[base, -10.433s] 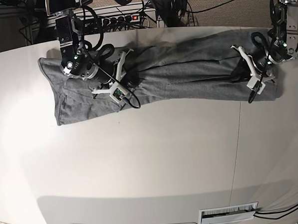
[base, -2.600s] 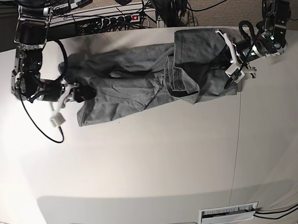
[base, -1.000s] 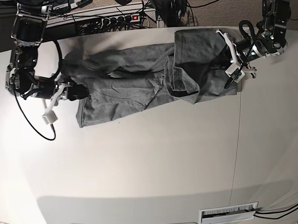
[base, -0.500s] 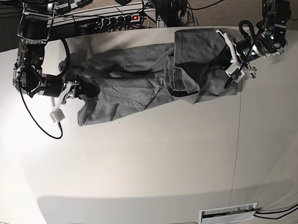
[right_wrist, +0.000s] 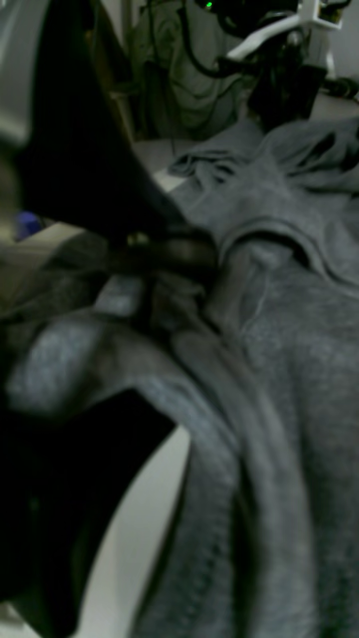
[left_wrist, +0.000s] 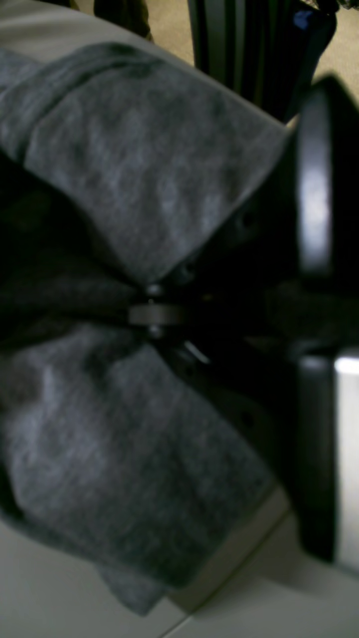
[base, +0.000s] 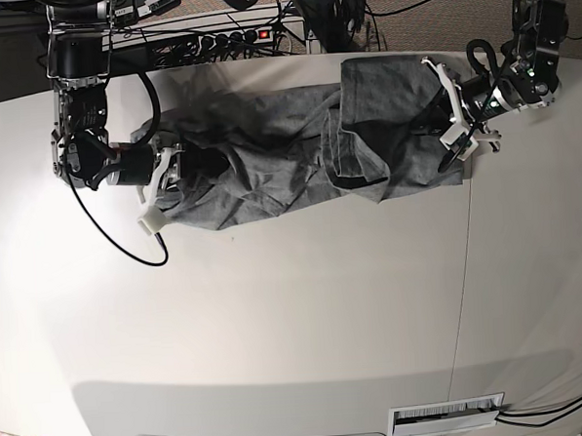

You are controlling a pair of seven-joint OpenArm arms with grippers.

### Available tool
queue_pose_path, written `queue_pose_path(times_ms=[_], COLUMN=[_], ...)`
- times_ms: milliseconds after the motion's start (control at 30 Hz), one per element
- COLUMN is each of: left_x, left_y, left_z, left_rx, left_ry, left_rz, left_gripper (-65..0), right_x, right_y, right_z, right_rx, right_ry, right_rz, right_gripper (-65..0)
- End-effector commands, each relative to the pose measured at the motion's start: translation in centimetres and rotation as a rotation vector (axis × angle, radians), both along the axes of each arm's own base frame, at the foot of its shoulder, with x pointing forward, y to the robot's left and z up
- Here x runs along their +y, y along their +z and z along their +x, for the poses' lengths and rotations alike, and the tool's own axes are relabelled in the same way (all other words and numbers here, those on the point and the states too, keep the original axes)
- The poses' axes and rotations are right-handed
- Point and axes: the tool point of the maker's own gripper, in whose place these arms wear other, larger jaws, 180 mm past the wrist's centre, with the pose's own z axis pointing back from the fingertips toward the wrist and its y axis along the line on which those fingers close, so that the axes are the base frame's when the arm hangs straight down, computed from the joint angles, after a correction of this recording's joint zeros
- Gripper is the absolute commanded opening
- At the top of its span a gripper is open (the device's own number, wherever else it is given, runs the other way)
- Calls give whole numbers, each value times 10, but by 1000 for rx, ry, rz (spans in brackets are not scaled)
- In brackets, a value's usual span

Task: Fold the T-shirt properly
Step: 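Lower the right gripper and pinch the collar end of the strip, then lift the collar end with the right gripper, fold it toward the left gripper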

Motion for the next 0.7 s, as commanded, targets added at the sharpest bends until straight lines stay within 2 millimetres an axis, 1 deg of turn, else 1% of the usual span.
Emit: queue_pose_path(times_ms=[0,67,100,167,233,367,433,533,667], left_x=[25,25,25,25,24,16,10,5,2], left_y=[-26,-26,-26,-26,-26,-23,-20,-15,-11], left_z=[-19,-19,-19,-19,-19,-19,-20,-18,-15], left_rx=[88,88,89,88,89,75,74,75,55], left_ry=[-32,-32,-32,-32,-31,-46,-56,-41,-34], left_rz=[176,176,176,175,172,136,100,56,26], left_gripper=[-650,-650,-650,-650,-650,-650,-650,-650,-650], right_x=[-6,-8,-9,-15,-26,-51,-56,-53,-35], right_y=[4,6,8,16,29,65,84,100,113], right_z=[4,5,7,13,23,40,46,48,45], right_rx=[-13,-21,-31,-62,-111,-242,-307,-368,-411], right_ry=[9,8,4,-19,-58,-143,-162,-147,-97], right_rz=[-25,-30,-31,-32,-36,-54,-54,-68,-42], right_gripper=[-503,-611,-643,-650,-650,-650,-650,-650,-650])
